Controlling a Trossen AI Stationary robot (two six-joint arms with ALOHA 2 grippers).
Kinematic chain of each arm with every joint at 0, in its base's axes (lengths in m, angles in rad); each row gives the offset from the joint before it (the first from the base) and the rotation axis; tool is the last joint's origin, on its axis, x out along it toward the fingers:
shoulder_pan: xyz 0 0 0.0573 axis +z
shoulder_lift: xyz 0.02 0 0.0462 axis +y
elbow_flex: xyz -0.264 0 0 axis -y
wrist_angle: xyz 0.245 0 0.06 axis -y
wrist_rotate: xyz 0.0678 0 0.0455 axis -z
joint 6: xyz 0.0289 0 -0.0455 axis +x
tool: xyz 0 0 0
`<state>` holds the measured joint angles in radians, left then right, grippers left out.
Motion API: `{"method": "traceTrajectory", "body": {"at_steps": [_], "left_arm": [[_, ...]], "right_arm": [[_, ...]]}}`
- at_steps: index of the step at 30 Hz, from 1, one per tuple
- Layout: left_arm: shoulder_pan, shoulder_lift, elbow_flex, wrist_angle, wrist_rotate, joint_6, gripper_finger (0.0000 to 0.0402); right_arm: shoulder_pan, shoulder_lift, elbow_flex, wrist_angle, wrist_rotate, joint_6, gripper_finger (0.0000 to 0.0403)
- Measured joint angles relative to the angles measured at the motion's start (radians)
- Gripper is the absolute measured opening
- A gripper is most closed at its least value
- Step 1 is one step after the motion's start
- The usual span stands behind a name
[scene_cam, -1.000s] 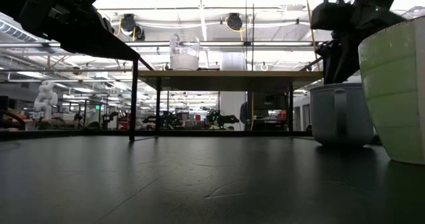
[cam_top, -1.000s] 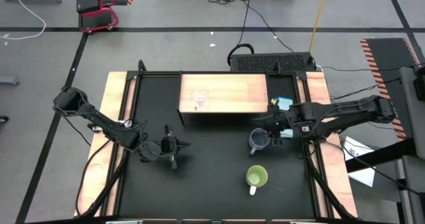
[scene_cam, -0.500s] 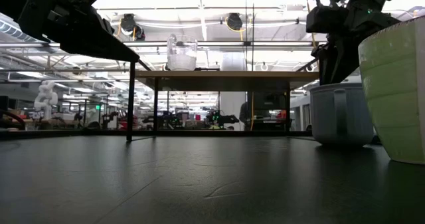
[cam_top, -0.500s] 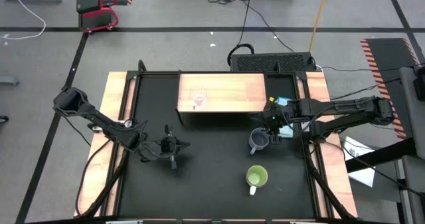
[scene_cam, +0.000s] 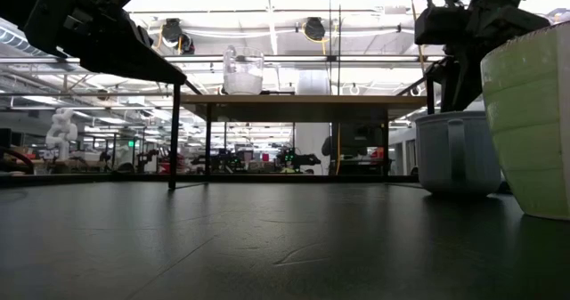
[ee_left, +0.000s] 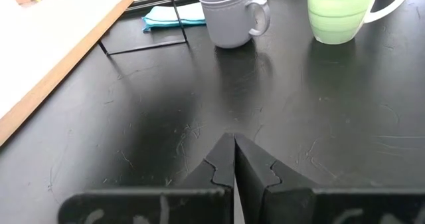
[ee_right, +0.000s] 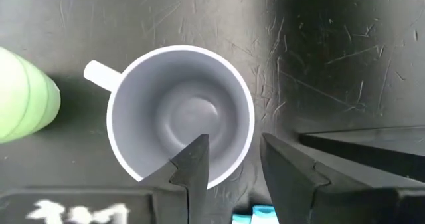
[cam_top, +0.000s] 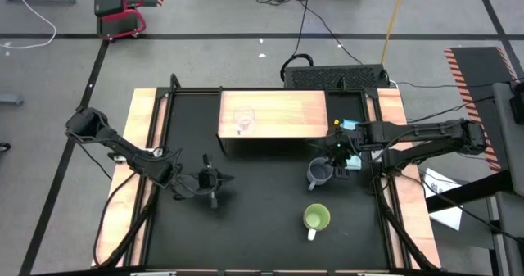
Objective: Stack small to large cups/mugs on shelf
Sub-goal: Put the gray mug on the shelf
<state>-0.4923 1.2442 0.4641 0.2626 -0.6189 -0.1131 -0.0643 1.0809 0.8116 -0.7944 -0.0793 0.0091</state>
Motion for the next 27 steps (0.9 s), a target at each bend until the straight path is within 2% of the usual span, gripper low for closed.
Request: {"method": "traceTrajectory", "body": {"at_steps": [9, 15, 27], "left_arm": [[0.0, 0.0, 0.0, 0.0, 0.0, -0.002, 0.0008], [0.0, 0.0, 0.0, 0.0, 0.0, -0.005, 0.0008], [0.0, 0.0, 0.0, 0.0, 0.0, -0.027, 0.0008]], "right_arm": [[0.047, 0.0, -0.001, -0.004, 0.004, 0.002, 0.0128], [0.087, 0.003, -0.003, 0.02, 0.01, -0.088, 0.0128], [0.106, 0.0, -0.055, 0.084, 0.057, -0.154, 0.0128]]}}
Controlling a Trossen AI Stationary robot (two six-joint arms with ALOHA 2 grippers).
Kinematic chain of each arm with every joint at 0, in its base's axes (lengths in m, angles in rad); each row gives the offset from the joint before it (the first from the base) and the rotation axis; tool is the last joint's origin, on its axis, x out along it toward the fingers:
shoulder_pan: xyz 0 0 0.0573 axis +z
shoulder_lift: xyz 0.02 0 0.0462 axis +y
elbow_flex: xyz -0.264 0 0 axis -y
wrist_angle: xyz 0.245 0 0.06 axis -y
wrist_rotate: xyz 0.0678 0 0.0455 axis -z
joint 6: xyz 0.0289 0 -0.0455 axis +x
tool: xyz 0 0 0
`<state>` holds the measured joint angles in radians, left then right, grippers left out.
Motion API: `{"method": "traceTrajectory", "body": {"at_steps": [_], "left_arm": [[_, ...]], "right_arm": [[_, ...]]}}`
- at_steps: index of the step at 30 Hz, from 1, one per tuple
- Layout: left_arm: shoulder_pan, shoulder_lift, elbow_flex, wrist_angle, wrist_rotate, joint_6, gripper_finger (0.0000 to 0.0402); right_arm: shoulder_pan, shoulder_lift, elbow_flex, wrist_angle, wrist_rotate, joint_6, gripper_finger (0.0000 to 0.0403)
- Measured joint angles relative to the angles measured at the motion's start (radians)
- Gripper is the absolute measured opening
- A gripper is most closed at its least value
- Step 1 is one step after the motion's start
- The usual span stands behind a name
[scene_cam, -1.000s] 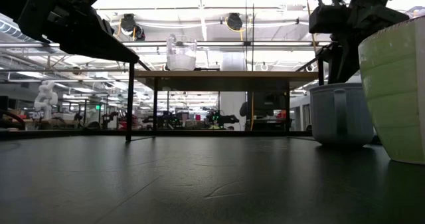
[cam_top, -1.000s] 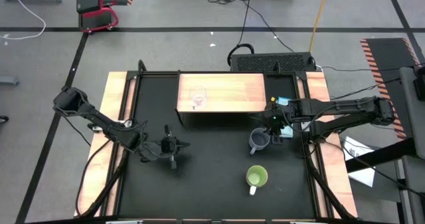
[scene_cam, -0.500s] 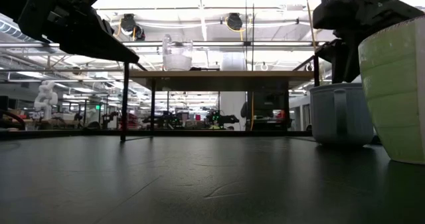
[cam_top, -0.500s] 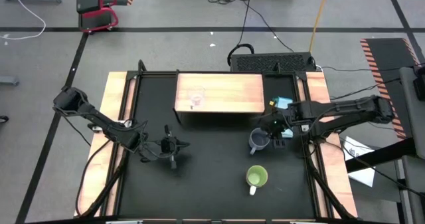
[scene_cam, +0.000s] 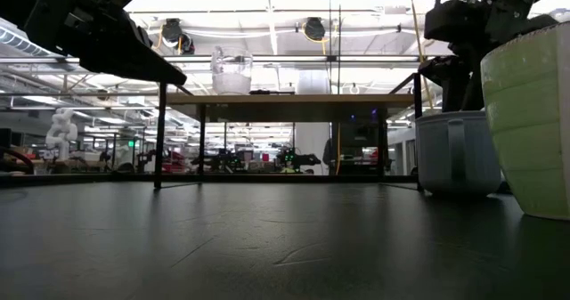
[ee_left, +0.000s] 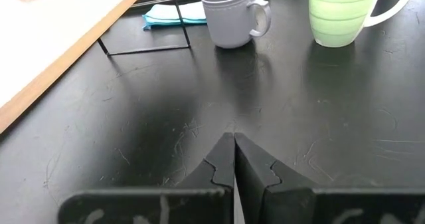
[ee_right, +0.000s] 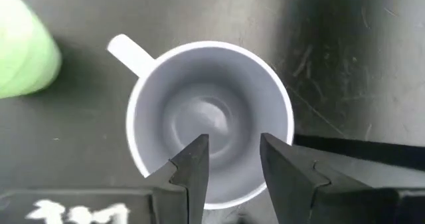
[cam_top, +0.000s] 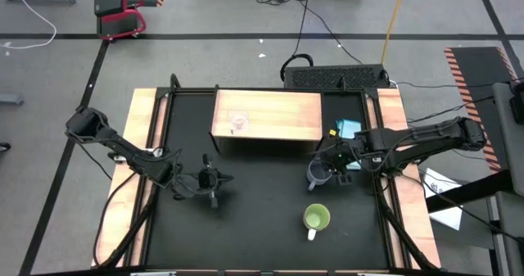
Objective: Stack small to large cups/mugs on shelf
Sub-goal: Put the gray mug on the shelf
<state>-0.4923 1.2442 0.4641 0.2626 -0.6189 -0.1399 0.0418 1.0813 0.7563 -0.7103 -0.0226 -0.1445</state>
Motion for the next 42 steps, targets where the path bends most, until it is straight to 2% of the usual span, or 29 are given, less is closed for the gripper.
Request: {"method": "traceTrajectory", "body": {"at_steps": [7, 20, 29, 35, 39, 42], "left_arm": [[0.0, 0.0, 0.0, 0.0, 0.0, 0.0, 0.0008], [0.0, 0.0, -0.042, 0.058, 0.0, 0.004, 0.0008], [0.0, 0.0, -0.046, 0.065, 0.0, -0.001, 0.0008], [0.0, 0.0, -0.046, 0.069, 0.0, -0.001, 0.0008], [0.0, 0.0, -0.046, 0.089, 0.0, 0.004, 0.0008], [0.0, 0.0, -0.046, 0.091, 0.0, 0.004, 0.0008]], "right_arm": [[0.0, -0.005, -0.01, -0.021, 0.108, 0.029, 0.0128], [0.0, -0.015, -0.008, -0.018, 0.123, 0.052, 0.0128], [0.002, -0.103, -0.006, -0.008, 0.125, 0.053, 0.0128], [0.063, -0.121, -0.005, 0.085, 0.126, -0.056, 0.0128], [0.112, -0.091, -0.005, 0.16, 0.125, -0.137, 0.0128], [0.123, -0.063, -0.001, 0.151, 0.126, -0.181, 0.0128]]}}
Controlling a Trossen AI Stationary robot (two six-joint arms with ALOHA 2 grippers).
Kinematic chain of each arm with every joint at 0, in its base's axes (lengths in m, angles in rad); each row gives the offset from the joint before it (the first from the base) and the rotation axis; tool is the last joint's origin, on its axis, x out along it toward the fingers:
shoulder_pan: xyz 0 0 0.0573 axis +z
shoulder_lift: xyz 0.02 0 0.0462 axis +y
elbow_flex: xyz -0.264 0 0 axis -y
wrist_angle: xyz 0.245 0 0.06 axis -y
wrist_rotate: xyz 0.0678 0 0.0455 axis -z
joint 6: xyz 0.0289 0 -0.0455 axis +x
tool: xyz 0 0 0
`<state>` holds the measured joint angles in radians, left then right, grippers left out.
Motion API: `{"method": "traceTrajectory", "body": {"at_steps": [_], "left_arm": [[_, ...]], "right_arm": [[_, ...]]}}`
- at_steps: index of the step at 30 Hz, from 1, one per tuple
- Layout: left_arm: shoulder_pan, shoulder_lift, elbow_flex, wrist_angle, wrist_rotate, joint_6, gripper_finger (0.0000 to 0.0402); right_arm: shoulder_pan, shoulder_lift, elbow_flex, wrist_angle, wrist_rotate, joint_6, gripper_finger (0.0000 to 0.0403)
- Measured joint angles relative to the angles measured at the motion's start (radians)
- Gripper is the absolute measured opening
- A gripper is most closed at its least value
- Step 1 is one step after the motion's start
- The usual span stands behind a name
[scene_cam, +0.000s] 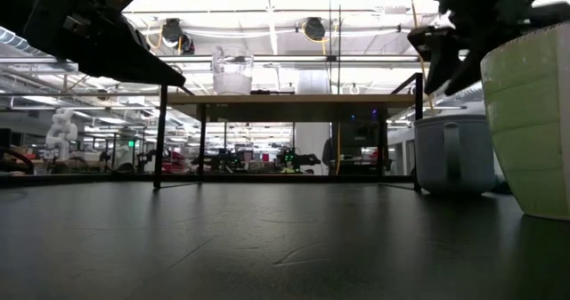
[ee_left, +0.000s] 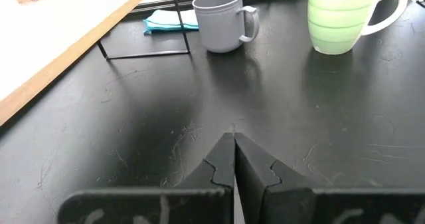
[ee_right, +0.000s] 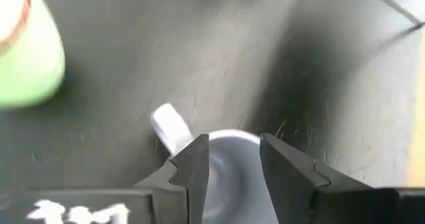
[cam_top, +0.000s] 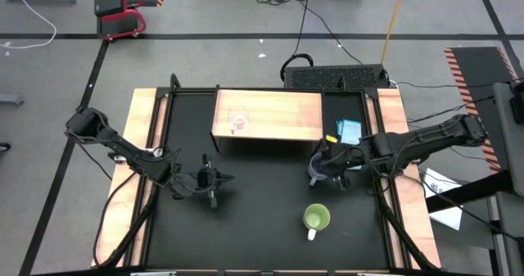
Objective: Stack small to large cups/mugs on shelf
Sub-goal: Put the gray mug on the shelf
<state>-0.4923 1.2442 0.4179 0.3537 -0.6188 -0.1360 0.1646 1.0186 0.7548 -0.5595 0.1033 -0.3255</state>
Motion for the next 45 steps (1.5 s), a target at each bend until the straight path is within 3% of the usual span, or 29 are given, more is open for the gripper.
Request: {"method": "traceTrajectory", "body": {"at_steps": [6, 20, 35, 45], "left_arm": [[0.001, 0.0, 0.0, 0.007, 0.0, 0.002, 0.0008], [0.003, 0.0, 0.0, 0.016, 0.0, 0.003, 0.0008], [0.003, 0.0, 0.0, 0.014, 0.0, 0.005, 0.0008], [0.003, 0.0, 0.0, 0.0, 0.0, 0.01, 0.0008]], "right_arm": [[0.001, 0.048, 0.032, -0.03, 0.038, -0.092, 0.0128], [-0.021, 0.29, 0.302, -0.32, 0.05, -0.156, 0.0128], [-0.023, 0.306, 0.304, -0.267, 0.054, -0.367, 0.0128], [-0.047, 0.306, 0.239, -0.219, 0.045, -0.417, 0.0128]]}}
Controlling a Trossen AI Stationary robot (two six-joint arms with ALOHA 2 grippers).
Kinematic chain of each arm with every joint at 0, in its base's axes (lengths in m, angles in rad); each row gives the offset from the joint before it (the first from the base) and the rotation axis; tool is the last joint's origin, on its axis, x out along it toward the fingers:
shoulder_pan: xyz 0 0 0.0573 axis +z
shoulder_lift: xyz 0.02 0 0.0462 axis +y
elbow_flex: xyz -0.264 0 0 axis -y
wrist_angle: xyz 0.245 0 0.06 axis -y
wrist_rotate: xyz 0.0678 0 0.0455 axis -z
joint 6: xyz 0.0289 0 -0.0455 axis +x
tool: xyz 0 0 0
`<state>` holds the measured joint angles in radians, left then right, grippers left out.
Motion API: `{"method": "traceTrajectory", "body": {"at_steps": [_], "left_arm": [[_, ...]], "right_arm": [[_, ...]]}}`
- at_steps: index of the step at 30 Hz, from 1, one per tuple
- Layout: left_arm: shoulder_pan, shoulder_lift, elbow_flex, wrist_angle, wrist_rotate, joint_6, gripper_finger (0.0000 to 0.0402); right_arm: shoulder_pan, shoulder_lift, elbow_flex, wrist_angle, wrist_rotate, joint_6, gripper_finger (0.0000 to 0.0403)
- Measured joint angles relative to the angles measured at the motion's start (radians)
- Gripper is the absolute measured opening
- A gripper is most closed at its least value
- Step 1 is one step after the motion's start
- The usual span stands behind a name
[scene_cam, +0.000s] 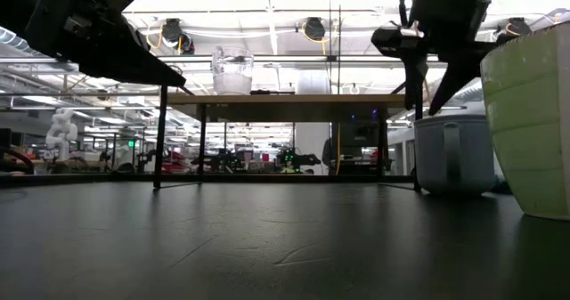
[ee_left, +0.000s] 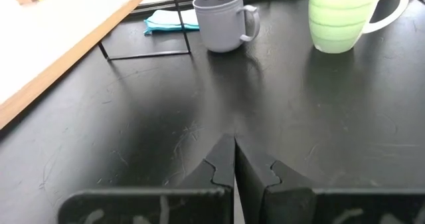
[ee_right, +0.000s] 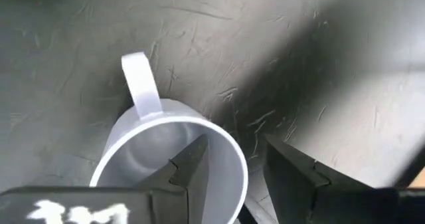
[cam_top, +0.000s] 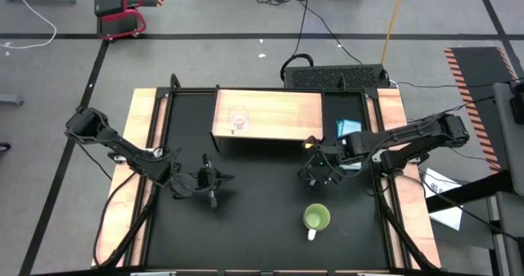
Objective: Stack small to large cups/mugs on shelf
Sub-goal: Put the gray mug on the shelf
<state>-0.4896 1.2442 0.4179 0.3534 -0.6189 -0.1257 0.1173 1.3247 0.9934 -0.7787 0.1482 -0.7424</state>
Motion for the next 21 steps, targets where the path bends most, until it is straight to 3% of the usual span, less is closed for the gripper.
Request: {"method": "traceTrajectory", "body": {"at_steps": [13, 21], "left_arm": [[0.0, 0.0, 0.0, -0.014, 0.0, 0.002, 0.0008], [0.0, 0.0, 0.0, -0.013, 0.0, 0.012, 0.0008]], "right_arm": [[-0.021, 0.0, -0.044, 0.065, -0.006, -0.082, 0.0128], [-0.046, 0.0, -0.044, 0.065, -0.074, -0.082, 0.0128]]}}
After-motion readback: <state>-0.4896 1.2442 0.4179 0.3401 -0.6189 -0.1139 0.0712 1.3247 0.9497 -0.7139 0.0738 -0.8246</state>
